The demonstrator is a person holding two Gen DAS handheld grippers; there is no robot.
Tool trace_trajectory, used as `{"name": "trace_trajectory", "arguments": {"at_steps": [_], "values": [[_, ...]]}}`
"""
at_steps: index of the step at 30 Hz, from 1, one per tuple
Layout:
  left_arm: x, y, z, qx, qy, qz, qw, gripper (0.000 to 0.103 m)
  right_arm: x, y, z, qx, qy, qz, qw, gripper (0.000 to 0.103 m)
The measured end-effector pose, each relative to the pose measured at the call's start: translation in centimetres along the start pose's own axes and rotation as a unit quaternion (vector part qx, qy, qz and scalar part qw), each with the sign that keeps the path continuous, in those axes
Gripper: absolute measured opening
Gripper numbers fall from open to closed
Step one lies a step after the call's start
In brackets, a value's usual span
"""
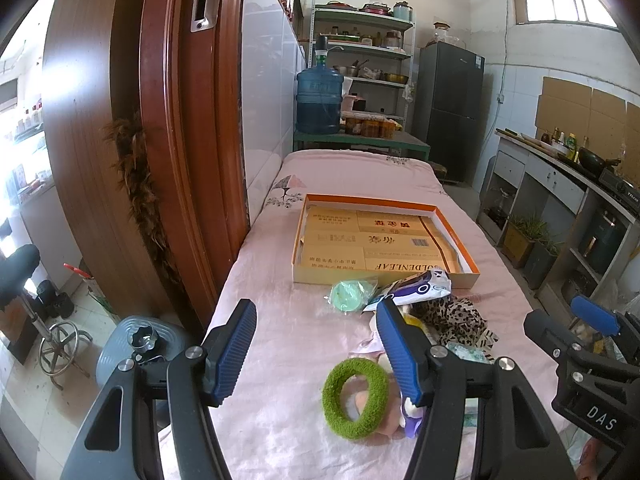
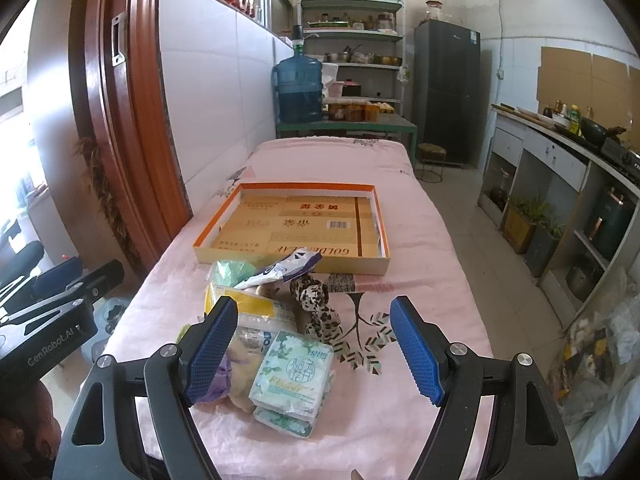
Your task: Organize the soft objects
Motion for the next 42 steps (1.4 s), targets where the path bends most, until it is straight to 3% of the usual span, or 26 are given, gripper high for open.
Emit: {"name": "trace_trajectory", "arguments": {"at_steps": [27,42], "values": [[0.1,0.1,-1.0,-0.002,0.006,0.0,1.0,0.063,0.0,-0.4,-0.7,0.004,0.009,-0.001,1.0,0.08],[2.4,1.6,-2.8,-0.007,0.033,-0.012,0.9994,0.063,1.4,-1.2,-2.5,0.013,0.031,-0.013,0.999,0.08]]}}
Point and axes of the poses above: each gripper's, at about its wrist camera, not at the fingertips, and x roughly the way its jaws point, y to its left, z to its top, the point moved 2 cm from there along x, roughly the way its jaws point, and after that the axes turned 11 degrees about -y, right-handed, at the moved point
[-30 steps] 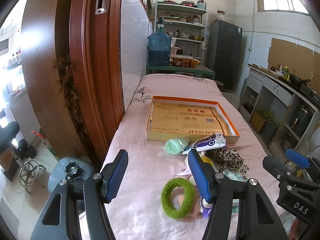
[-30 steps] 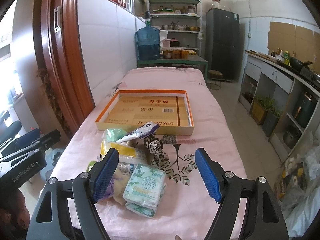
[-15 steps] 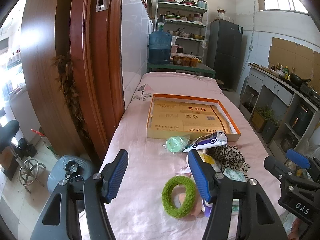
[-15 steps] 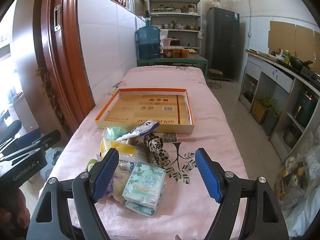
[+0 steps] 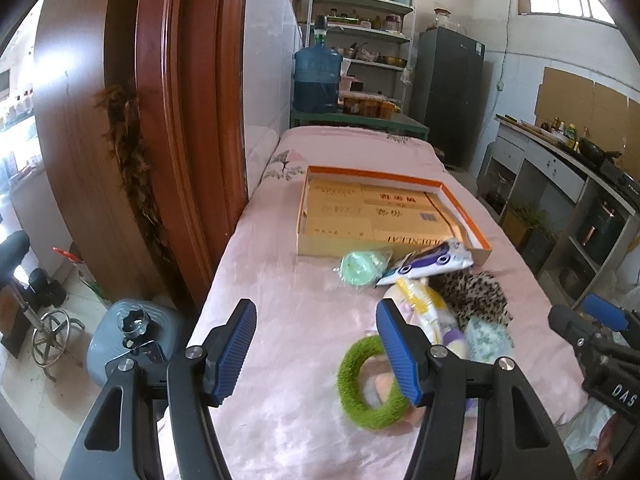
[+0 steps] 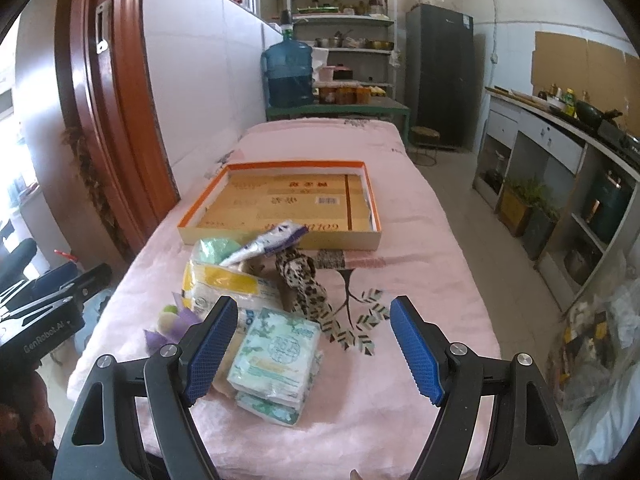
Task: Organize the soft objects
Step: 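Grasp the green fuzzy ring with the left tool while the right tool grasps the green tissue pack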
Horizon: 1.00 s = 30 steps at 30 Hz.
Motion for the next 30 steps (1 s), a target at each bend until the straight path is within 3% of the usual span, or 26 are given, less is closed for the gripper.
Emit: {"name": "trace_trajectory", "arguments": {"at_steps": [11,21,24,30], "values": [[3.5,0.6,-4.4,-0.002,0.042,-0.048,0.998,0.058,3.0,-0.4,-2.5,0.025,0.045,0.017,0.999,0.08],[5.5,0.1,-6.5,0.005,0.074,-0.089,0.9932,0.058,4.7,0.3,-3.3,0.034,0.066,0.03,0.997,0.08],[6.4,0.4,-7.1,0.0,0.088,-0.089,0.9922,0.048,5.1,0.5,-3.7,0.036,0.072,0.033,0.996,0.08],[7.7,0.8,-8.1,-0.022,0.106,-0.099,0.9892,0.044,6.5,0.6,-4.6,0.049,0.095,0.035,0.994,0.08]]}}
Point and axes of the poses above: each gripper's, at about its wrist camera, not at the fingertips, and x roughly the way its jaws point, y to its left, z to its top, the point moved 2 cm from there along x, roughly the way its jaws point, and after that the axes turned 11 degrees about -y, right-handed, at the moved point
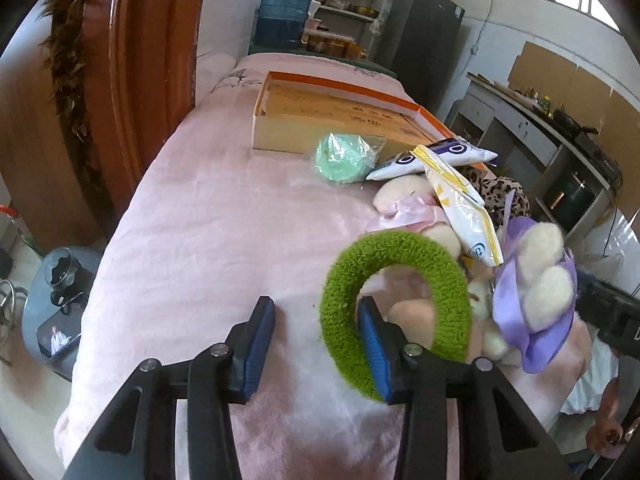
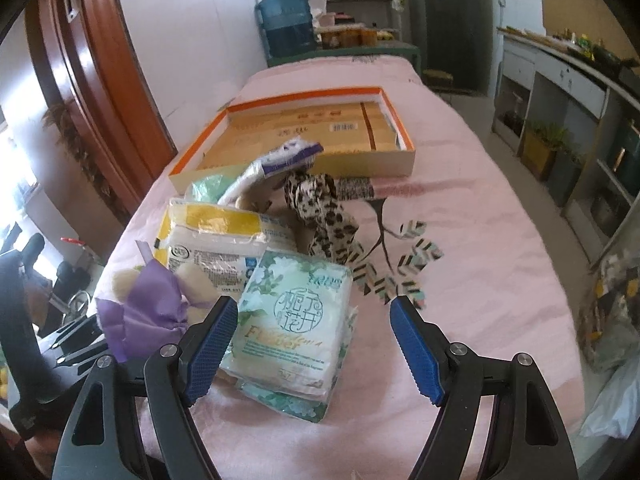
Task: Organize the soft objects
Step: 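Grasp the green fuzzy ring with the left tool while the right tool grasps the green tissue pack, then carry the ring and tissue pack into the box lid and open both tools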
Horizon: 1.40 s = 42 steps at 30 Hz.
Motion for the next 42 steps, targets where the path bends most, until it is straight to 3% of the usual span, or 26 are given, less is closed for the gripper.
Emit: {"name": "trace_trajectory", "arguments": {"at_steps": [2,4,6,9,10,12,14,27,37,42], "values": [[0.1,0.1,-0.1,-0.003,-0.003,0.0,1.0,0.042,0.4,0.0,-0.2,0.008,0.007,0.006,1.0,0.08],[0.2,0.0,0.0,-0.002,-0.002,0.001,1.0,0.034,0.9,0.1,-0.4,0.015,0.015,0.011,1.0,0.08],[0.2,-0.2,0.0,0.002,0.0,0.006,1.0,0.019,1.2,0.3,-0.6,0.017,0.023,0.016,0.999,0.08],[0.4,-0.7,-0.1,0.007,0.005,-0.007,0.9999,0.014,1.2,0.3,-0.9,0.023,0.022,0.018,0.999,0.08],[0.5,-0.9,0.0,0.005,0.008,-0.014,0.9999,0.013,1.2,0.2,-0.9,0.025,0.02,0.021,0.999,0.078],[0.4,-1.0,0.0,0.0,0.005,-0.018,0.9998,0.013,0.8,0.0,-0.9,0.028,0.014,0.027,0.999,0.06],[0.1,-0.7,0.0,-0.013,0.002,-0.029,0.9995,0.013,0.3,-0.4,-0.8,0.027,0.009,0.019,0.999,0.056],[-2.9,-1.1,1.5,-0.022,-0.039,-0.039,0.9982,0.013,-2.1,-2.0,0.5,0.04,-0.024,0.023,0.999,0.054],[-5.1,-1.6,5.0,-0.024,-0.078,-0.055,0.9951,0.013,-3.8,-3.2,3.1,0.027,-0.057,0.015,0.998,0.054],[-5.5,-1.7,8.0,-0.019,-0.101,-0.049,0.9935,0.013,-4.3,-4.0,6.2,0.013,-0.08,0.028,0.996,0.054]]}}
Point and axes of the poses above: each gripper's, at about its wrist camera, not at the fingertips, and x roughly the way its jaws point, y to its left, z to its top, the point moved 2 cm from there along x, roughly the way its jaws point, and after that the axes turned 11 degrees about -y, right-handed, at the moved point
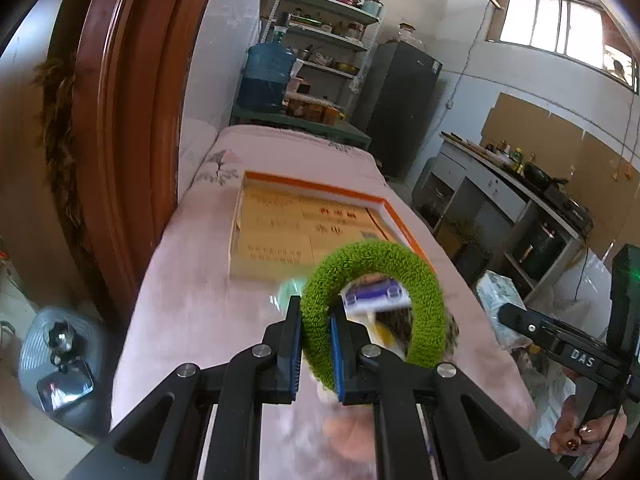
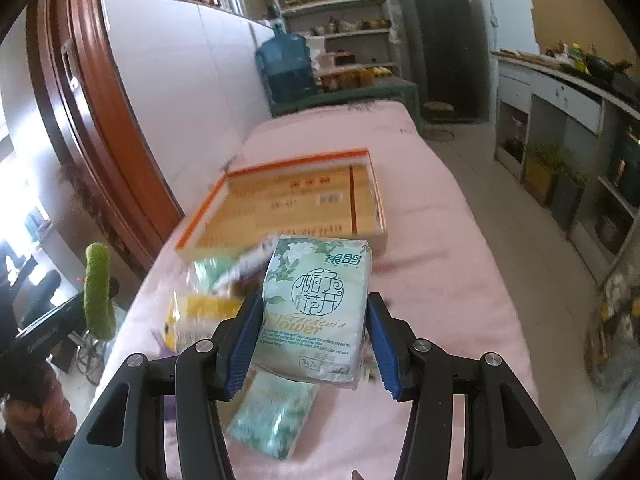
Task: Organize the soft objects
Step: 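Carry the ring and tissue pack into the box lid and open both tools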
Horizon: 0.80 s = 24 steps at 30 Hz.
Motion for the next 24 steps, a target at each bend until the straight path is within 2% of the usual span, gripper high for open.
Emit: {"name": "trace_trajectory", "arguments": {"at_steps": [7,12,17,24], "values": [[2.7,0.3,4.4,0.008,-0.014,0.01,0.9998,0.013,2.5,-1.1,4.7,-0.01,-0.006,0.029,1.0,0.054],[5.7,0.4,6.3,0.011,-0.007,0.008,0.9999,0.013,5.7,-1.7,7.3,-0.035,0.001,0.034,0.999,0.054],[9.5,1.0,7.7,0.012,0.006,0.017,0.9998,0.013,10.0,-2.3,8.8,-0.047,0.02,0.046,0.998,0.054],[15.1,1.9,8.2,0.011,0.035,0.026,0.999,0.013,16.1,-2.3,9.1,-0.058,0.057,0.059,0.995,0.054]]}}
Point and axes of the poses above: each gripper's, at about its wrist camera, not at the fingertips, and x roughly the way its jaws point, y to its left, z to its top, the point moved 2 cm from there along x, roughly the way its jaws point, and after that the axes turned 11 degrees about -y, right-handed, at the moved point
